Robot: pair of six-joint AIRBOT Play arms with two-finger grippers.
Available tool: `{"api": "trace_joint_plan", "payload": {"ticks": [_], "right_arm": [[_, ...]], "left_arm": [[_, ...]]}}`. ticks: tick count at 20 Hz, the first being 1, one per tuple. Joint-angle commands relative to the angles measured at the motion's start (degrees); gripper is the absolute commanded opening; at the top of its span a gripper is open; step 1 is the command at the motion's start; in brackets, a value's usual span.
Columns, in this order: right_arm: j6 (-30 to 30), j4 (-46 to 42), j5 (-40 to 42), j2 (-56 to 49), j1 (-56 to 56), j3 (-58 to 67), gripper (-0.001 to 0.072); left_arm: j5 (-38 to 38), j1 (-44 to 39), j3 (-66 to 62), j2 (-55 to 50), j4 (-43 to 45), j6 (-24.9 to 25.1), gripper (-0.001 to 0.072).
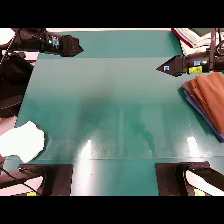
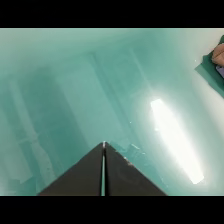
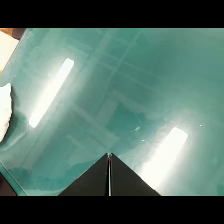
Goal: Fold the shirts.
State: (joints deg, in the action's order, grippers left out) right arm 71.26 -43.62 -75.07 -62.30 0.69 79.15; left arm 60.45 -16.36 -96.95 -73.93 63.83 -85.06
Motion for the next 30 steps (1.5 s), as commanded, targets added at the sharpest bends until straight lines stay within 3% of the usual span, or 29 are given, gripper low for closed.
{"api": "trace_joint_plan", "payload": {"ticks": [1, 7, 13, 16, 19, 25, 26, 27, 30], "right_arm": [[0.04, 0.11, -0.04, 0.02, 0.17, -0.02, 0.0018], [0.04, 0.09, -0.09, 0.02, 0.17, -0.02, 0.0018], [0.02, 0.07, -0.09, 0.02, 0.17, -0.02, 0.0017], [0.02, 0.04, -0.15, 0.02, 0.15, -0.02, 0.0018], [0.02, 0.04, -0.09, 0.02, 0.13, -0.02, 0.0018], [0.02, 0.04, 0.55, 0.00, 0.13, -0.04, 0.0018], [0.02, 0.04, 0.55, 0.00, 0.13, -0.04, 0.0017], [0.00, 0.02, 0.55, 0.00, 0.13, -0.04, 0.0018], [0.00, -0.02, 0.52, 0.00, 0.13, -0.04, 0.0017]], "left_arm": [[-0.02, 0.04, -0.02, 0.02, 0.02, 0.00, 0.0031], [-0.55, 0.04, -0.02, 0.02, 0.02, 0.00, 0.0030], [-7.80, 0.07, -0.07, 0.02, -0.33, 0.00, 0.0030], [0.50, 3.80, -0.96, 3.13, 3.41, -0.02, 0.0029], [14.23, 9.99, 2.40, 11.30, 13.53, -0.17, 0.0030], [23.98, 21.20, 30.58, 29.99, 27.82, -0.42, 0.0036], [25.09, 22.88, 35.56, 30.84, 28.48, -0.46, 0.0281], [25.75, 24.52, 40.70, 30.86, 28.81, -0.74, 0.0617], [22.40, 27.67, 54.75, 30.77, 29.14, -1.99, 0.0636]]}}
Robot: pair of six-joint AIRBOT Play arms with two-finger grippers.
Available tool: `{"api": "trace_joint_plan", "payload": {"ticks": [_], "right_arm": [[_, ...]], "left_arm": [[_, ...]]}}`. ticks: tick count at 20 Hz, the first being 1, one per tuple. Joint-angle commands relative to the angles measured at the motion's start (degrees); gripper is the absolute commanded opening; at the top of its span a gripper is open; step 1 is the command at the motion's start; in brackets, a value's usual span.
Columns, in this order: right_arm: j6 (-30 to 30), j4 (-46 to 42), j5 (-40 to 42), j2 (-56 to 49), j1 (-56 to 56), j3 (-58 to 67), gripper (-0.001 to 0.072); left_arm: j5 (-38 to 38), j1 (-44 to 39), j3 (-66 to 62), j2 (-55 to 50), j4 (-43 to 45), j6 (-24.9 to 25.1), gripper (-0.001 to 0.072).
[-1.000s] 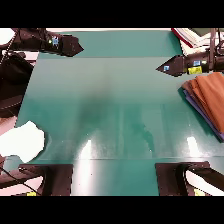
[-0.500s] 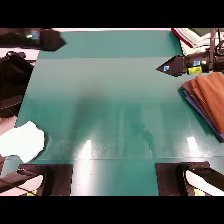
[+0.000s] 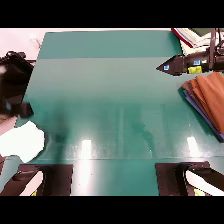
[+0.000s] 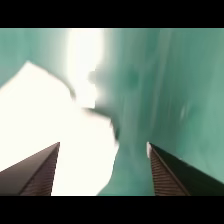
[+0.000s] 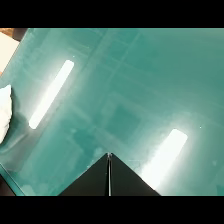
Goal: Fold the shirts.
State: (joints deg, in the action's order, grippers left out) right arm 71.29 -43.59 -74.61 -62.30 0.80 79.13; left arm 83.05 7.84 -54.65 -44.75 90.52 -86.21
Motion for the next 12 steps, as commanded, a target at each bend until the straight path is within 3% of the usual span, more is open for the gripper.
{"api": "trace_joint_plan", "payload": {"ticks": [1, 5, 6, 7, 8, 9, 12], "right_arm": [[-0.02, -0.04, 0.11, -0.04, 0.02, -0.02, 0.0017], [0.00, 0.02, 0.33, -0.13, 0.02, -0.92, 0.0018], [0.00, 0.04, 0.59, -0.11, 0.02, -1.40, 0.0018], [0.00, 0.02, 0.63, -0.13, 0.02, -1.42, 0.0017], [0.00, 0.04, 0.94, -0.09, 0.00, -1.18, 0.0018], [0.00, 0.04, 1.20, -0.13, 0.02, -0.33, 0.0017], [0.02, 0.07, 1.60, -0.13, 0.02, 4.61, 0.0017]], "left_arm": [[-2.01, 3.87, 16.37, 1.60, 2.45, -0.87, 0.0636], [-2.86, 3.87, 22.80, 1.60, 2.54, -5.03, 0.0633], [-1.81, 3.87, 22.29, 1.60, 2.54, -6.08, 0.0483], [-0.87, 3.87, 21.00, 1.62, 2.47, -6.36, 0.0219], [-0.52, 3.87, 18.75, 1.62, 2.25, -6.36, 0.0063], [-0.50, 3.87, 15.50, 1.62, 1.62, -6.36, 0.0030], [-1.14, 3.80, -0.52, 1.60, -5.01, -6.34, 0.0028]]}}
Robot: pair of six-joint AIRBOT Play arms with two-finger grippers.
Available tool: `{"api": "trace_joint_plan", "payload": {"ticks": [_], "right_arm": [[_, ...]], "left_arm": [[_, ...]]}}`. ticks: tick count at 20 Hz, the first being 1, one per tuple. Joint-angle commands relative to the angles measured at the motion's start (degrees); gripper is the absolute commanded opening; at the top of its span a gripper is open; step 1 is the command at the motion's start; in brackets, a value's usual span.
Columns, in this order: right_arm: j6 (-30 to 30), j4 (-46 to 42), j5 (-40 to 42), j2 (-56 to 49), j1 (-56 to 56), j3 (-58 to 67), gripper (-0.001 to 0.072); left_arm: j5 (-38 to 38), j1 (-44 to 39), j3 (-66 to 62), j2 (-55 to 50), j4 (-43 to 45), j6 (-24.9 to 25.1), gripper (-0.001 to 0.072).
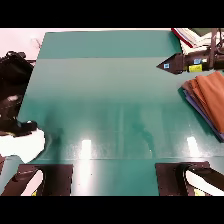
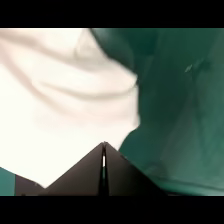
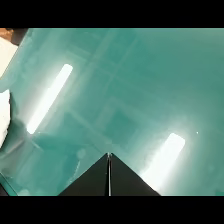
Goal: Fold the shirts.
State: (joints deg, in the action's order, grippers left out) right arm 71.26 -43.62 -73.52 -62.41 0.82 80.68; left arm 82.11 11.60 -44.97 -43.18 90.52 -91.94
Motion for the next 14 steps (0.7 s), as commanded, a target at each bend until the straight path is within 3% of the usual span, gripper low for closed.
{"api": "trace_joint_plan", "payload": {"ticks": [1, 4, 7, 10, 12, 13, 14], "right_arm": [[0.07, 0.09, 0.50, -0.02, -0.02, 5.11, 0.0017], [0.26, 0.07, 1.40, -0.02, 0.00, 11.76, 0.0017], [0.55, 0.02, 2.19, -0.02, 0.00, 16.09, 0.0017], [0.55, -0.02, 1.46, -0.04, 0.00, 16.87, 0.0017], [0.57, 0.04, 1.29, 0.02, 0.00, 15.74, 0.0018], [0.57, 0.07, 1.27, 0.00, 0.00, 14.91, 0.0017], [0.57, 0.07, 1.18, 0.00, 0.00, 14.12, 0.0018]], "left_arm": [[-0.68, 0.04, -16.61, 0.02, -8.24, -0.59, 0.0028], [-1.75, 0.04, -31.89, 0.00, -14.82, 1.07, 0.0027], [0.35, 0.04, -35.32, -0.26, -6.12, 2.36, 0.0029], [2.64, 0.04, -28.52, -0.94, -1.46, 2.62, 0.0035], [2.45, 0.07, -19.43, -0.92, -1.36, 3.87, 0.0592], [2.21, 0.07, -14.56, -0.94, -0.26, 3.85, 0.0656], [1.62, 0.07, -9.16, -0.94, 1.29, 3.80, 0.0656]]}}
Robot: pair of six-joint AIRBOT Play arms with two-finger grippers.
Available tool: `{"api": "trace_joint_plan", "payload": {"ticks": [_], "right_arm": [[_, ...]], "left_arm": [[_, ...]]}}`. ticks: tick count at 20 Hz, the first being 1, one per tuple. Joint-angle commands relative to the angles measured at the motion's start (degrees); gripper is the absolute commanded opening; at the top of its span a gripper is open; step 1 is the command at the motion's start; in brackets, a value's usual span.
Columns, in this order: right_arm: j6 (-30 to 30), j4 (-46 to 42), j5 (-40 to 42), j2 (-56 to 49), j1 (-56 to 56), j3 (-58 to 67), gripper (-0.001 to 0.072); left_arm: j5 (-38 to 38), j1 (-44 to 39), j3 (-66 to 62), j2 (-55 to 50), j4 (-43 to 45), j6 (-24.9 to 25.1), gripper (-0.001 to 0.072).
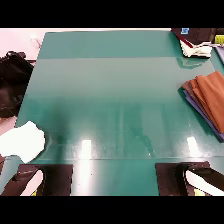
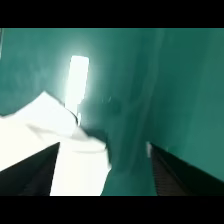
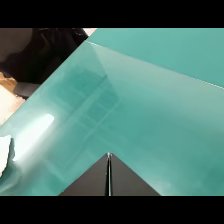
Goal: Fold the shirts.
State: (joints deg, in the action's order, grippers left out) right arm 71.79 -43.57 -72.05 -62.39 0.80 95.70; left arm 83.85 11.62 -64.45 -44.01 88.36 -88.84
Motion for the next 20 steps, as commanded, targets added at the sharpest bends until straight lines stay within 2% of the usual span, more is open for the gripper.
{"api": "trace_joint_plan", "payload": {"ticks": [1, 6, 10, 11, 12, 13, 14, 15, 17, 20], "right_arm": [[0.02, 0.02, -0.37, -0.02, 0.02, -1.81, 0.0017], [0.04, 0.07, -0.37, -0.02, 0.02, -5.97, 0.0017], [0.02, 0.04, 0.17, -0.02, 0.02, -6.82, 0.0017], [0.04, 0.07, 0.46, -0.02, 0.02, -6.80, 0.0017], [0.04, 0.07, 0.52, -0.02, 0.02, -6.80, 0.0017], [0.02, 0.09, 0.52, -0.02, 0.02, -6.80, 0.0017], [0.02, 0.11, 0.55, 0.00, 0.02, -6.80, 0.0017], [0.11, 0.09, 0.55, 0.00, 0.00, -6.69, 0.0017], [0.33, 0.13, 0.37, -0.07, 0.02, -5.40, 0.0017], [0.76, 0.09, 0.81, -0.04, 0.02, -0.96, 0.0017]], "left_arm": [[-0.85, 0.04, 15.06, -0.09, 5.03, 0.42, 0.0656], [-8.44, 0.04, 33.00, -0.09, 8.33, -0.33, 0.0656], [-6.97, 0.02, 33.59, -0.09, 8.31, -3.21, 0.0654], [-6.19, 0.02, 32.57, -0.09, 8.31, -4.17, 0.0582], [-5.14, 0.02, 31.15, -0.09, 8.24, -4.20, 0.0324], [-4.61, 0.02, 29.11, -0.09, 7.87, -4.17, 0.0153], [-3.89, 0.02, 26.56, -0.07, 6.88, -4.15, 0.0064], [-3.26, 0.02, 23.28, -0.07, 5.16, -3.67, 0.0030], [-3.63, 0.02, 14.78, -0.02, -0.68, -3.67, 0.0029], [-6.58, 0.02, 0.98, -0.04, -14.01, -1.99, 0.0028]]}}
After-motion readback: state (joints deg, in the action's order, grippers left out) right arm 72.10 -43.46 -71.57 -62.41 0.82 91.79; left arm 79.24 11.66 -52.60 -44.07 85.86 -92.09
